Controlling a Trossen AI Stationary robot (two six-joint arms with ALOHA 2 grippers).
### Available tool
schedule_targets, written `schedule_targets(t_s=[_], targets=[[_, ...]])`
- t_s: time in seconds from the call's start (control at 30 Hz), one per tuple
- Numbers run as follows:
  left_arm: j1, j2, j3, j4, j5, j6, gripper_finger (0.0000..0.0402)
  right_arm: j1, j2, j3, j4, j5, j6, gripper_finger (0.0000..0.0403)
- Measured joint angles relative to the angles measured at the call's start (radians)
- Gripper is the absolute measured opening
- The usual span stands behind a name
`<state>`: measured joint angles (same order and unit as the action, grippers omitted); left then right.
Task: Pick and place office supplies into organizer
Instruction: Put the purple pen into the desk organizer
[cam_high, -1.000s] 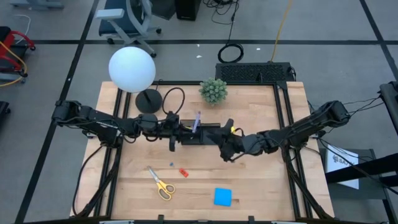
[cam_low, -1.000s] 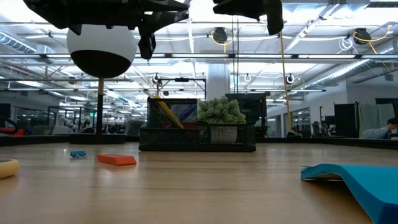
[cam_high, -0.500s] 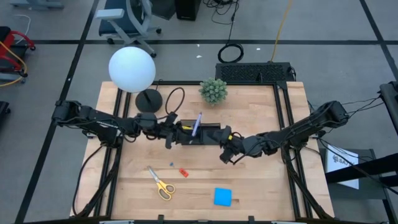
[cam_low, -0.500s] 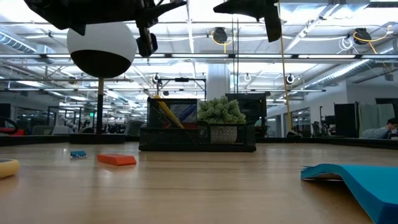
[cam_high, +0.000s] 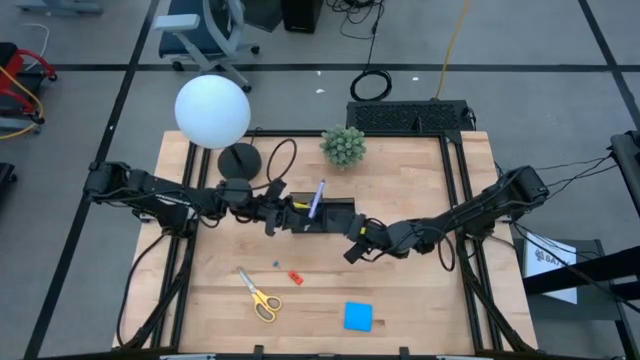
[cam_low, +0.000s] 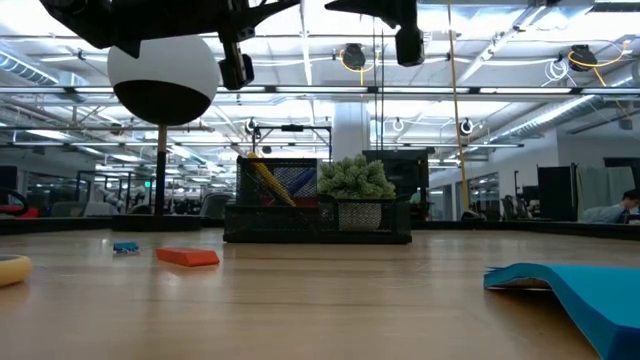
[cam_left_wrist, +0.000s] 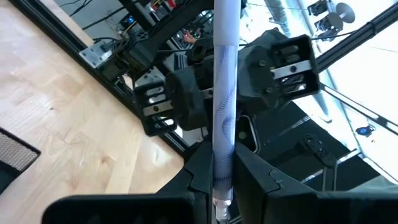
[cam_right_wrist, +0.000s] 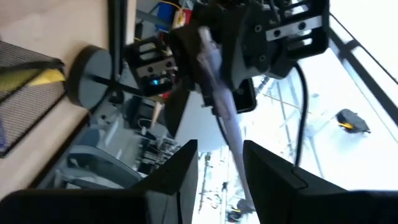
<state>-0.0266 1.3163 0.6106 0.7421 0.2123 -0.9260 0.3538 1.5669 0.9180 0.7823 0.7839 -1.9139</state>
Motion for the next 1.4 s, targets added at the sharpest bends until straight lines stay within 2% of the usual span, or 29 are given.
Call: schedule_targets(t_s=[0.47, 0.93, 1.3, 1.4], targets=[[0.000, 0.000, 0.000, -0.013, -0.019, 0.014, 0.0041, -0.046, 0.052, 0.000, 0.086, -0.058, -0.108, 0.0117], [0.000, 0.000, 0.000, -0.012, -0.032, 0.018, 0.0041, -0.098, 0.052, 0.003, 0.126, -0.179, -0.109, 0.0114], [0.000, 0.001, 0.005, -0.009, -0.047, 0.024, 0.0041, -0.128, 0.052, 0.003, 0.127, -0.239, -0.067, 0.0112], [0.000, 0.033, 0.031, -0.002, -0.043, 0.027, 0.0041, -0.128, 0.052, 0.003, 0.133, -0.240, -0.064, 0.0111]])
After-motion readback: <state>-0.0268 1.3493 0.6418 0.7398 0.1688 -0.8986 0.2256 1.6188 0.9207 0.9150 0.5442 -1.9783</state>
